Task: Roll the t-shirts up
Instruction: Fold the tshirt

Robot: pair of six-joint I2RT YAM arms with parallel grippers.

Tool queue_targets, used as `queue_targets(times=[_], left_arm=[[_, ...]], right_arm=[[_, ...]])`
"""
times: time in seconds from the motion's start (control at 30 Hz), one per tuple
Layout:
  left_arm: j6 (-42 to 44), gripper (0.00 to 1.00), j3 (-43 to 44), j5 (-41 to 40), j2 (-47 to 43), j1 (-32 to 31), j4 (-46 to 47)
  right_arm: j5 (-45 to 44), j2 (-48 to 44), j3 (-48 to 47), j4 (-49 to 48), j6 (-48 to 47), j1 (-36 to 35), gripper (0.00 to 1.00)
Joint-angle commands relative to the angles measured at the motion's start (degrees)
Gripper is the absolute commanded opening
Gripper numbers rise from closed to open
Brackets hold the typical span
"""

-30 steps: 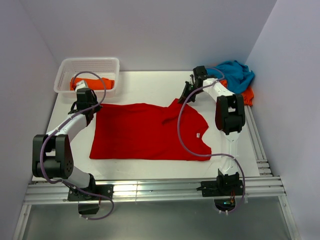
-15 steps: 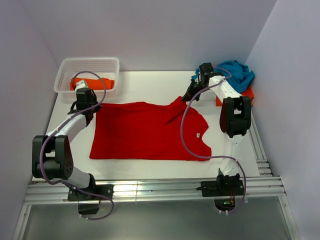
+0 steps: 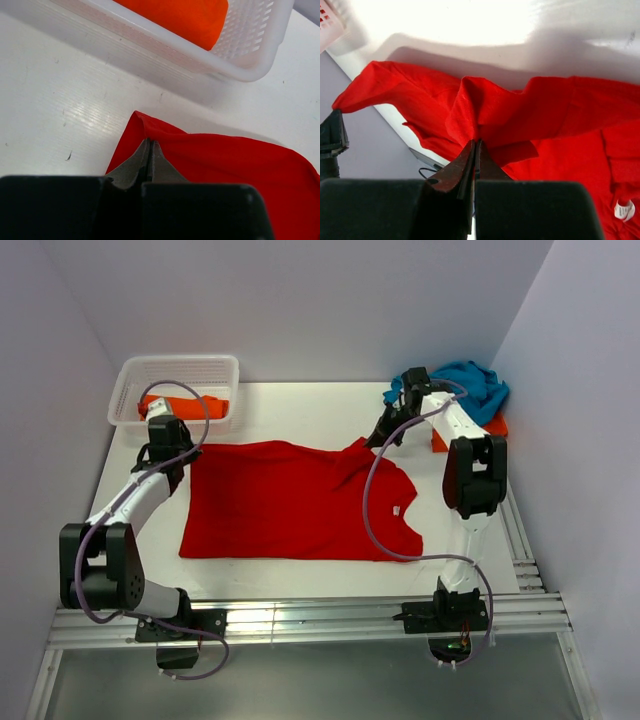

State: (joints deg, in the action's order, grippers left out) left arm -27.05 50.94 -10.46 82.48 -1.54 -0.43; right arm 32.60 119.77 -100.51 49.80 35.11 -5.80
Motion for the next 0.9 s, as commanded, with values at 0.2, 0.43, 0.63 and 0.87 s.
queue_targets(times=[0.2, 0.43, 0.63, 0.87], left_arm=[[0.6, 0.00, -3.4, -1.8, -4.3, 0.1, 0.6], [0.0, 0.00, -5.1, -2.0, -4.3, 0.2, 0.9], [0.2, 0.00, -4.5, -3.3, -3.0, 0.3, 0.8], [0.2, 0.00, -4.9, -0.3, -1.1, 1.5, 2.8]], right_arm=[[0.7, -6.6, 4.3, 0.7, 0.2, 1.8, 0.00], [1.1, -9.1, 8.3, 0.4, 1.0, 2.1, 0.00], [1.3, -11.6, 12.3, -0.5, 2.2, 2.1, 0.00], [2.7, -13.9, 15.3, -0.5, 3.1, 2.2, 0.00]])
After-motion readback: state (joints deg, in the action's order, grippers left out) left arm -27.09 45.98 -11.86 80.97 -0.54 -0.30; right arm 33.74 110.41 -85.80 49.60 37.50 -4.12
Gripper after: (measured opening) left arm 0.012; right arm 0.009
